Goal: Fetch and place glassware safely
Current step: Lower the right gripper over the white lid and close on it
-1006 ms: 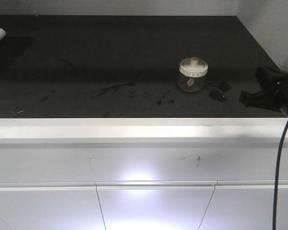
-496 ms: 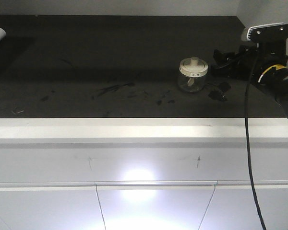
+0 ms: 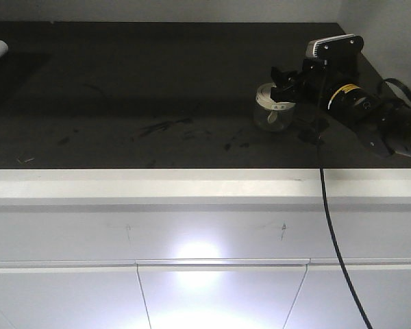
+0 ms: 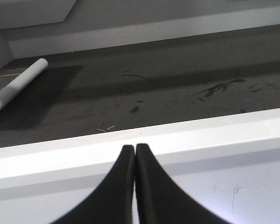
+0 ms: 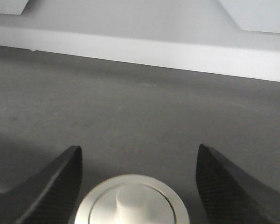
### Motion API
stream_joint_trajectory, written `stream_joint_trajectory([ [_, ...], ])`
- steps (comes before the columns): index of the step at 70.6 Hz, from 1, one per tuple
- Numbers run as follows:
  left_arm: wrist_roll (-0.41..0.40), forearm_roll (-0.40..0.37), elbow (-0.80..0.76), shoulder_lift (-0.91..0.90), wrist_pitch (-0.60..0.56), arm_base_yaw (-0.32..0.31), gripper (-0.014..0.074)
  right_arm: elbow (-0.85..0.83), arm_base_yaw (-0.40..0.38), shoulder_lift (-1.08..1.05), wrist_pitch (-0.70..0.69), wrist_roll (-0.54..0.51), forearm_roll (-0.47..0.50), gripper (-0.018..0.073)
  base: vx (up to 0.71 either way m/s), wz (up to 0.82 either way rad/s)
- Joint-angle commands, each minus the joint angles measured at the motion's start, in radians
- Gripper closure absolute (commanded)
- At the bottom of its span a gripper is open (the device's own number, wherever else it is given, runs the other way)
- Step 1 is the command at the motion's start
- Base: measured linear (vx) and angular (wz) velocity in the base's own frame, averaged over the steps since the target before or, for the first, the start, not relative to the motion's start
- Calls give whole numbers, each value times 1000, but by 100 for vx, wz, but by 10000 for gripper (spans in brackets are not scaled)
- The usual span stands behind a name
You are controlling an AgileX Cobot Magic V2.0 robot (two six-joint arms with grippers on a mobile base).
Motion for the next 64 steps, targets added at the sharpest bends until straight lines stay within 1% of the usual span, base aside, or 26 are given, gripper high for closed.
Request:
stream_joint_trajectory([
  [1, -2, -9, -25, 7, -79, 1, 603, -68, 2, -19, -77, 32, -13, 60, 0, 0],
  [20, -2, -9, -25, 7, -79, 1, 603, -127, 2, 70, -81, 47, -34, 60, 0, 0],
  [36, -2, -9, -25, 7, -79, 1, 603, -132, 2, 82, -81, 46, -35, 95, 0, 0],
  [52, -2, -9, -25, 7, -79, 1, 603, -132, 2, 94, -83, 46, -35, 175, 0, 0],
  [59, -2, -9, -25, 7, -79, 1, 603, -132, 2, 102, -90, 46, -35, 249, 0, 0],
  [64, -2, -9, -25, 7, -79, 1, 603, -132, 2, 102, -97, 46, -36, 334, 0, 0],
])
